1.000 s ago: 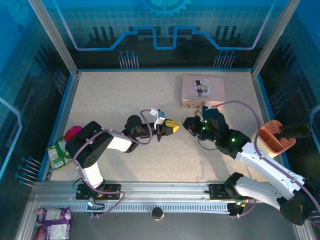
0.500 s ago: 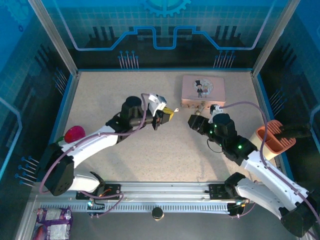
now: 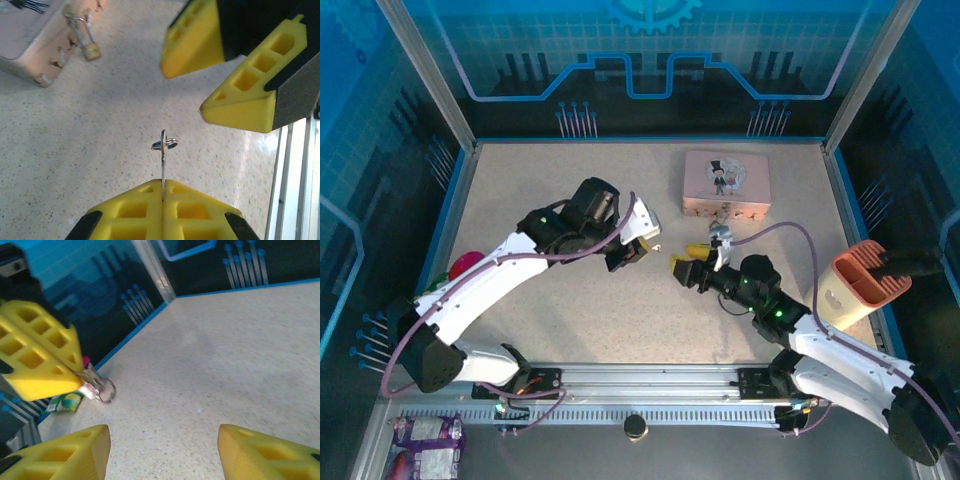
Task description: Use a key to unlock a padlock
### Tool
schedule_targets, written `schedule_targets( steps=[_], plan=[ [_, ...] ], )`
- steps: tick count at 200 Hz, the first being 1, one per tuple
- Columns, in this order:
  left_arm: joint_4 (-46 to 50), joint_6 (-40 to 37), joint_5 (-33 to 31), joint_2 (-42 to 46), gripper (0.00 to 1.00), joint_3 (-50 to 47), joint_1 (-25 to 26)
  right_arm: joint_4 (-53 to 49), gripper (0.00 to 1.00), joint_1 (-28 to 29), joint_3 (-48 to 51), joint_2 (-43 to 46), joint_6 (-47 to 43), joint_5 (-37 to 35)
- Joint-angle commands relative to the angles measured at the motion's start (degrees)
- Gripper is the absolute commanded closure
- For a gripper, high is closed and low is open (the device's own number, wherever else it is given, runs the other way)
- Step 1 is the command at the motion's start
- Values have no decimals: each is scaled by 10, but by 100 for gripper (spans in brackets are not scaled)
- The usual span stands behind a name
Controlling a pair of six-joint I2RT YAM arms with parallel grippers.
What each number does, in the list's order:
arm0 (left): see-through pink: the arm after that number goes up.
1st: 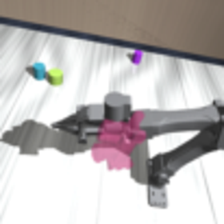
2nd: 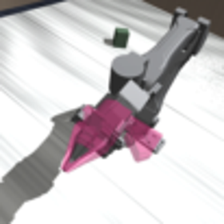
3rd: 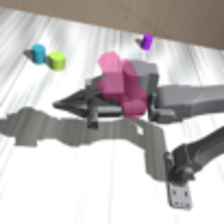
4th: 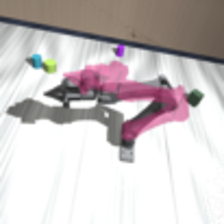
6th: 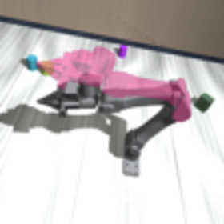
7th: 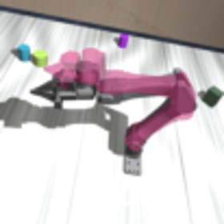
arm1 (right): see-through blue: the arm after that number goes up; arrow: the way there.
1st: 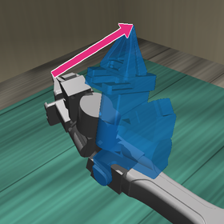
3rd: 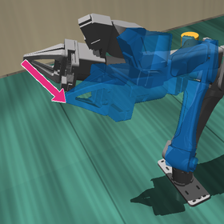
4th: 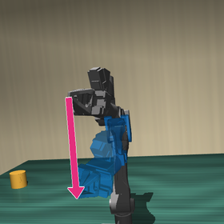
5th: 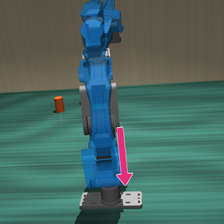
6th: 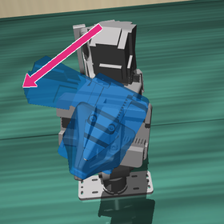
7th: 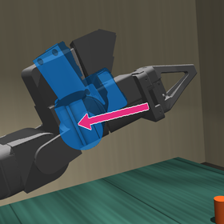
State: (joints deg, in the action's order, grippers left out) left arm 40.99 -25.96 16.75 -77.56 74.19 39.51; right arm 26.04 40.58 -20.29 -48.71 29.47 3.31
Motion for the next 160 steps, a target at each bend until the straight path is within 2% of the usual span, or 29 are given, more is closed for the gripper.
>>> schedule_targets(
  steps=[1,34,77,116,160],
  plan=[
    [71,-54,22,2,100,21,11,151,42,19,27,-11,-57,37],
    [82,-72,43,2,100,22,17,182,43,38,33,-30,-94,86],
    [86,-84,52,1,100,19,23,202,50,45,30,-58,-109,123],
    [86,-89,59,3,100,16,24,179,63,45,14,-74,-122,138],
    [88,-94,59,4,100,14,26,166,74,46,5,-73,-125,151]
  ],
)
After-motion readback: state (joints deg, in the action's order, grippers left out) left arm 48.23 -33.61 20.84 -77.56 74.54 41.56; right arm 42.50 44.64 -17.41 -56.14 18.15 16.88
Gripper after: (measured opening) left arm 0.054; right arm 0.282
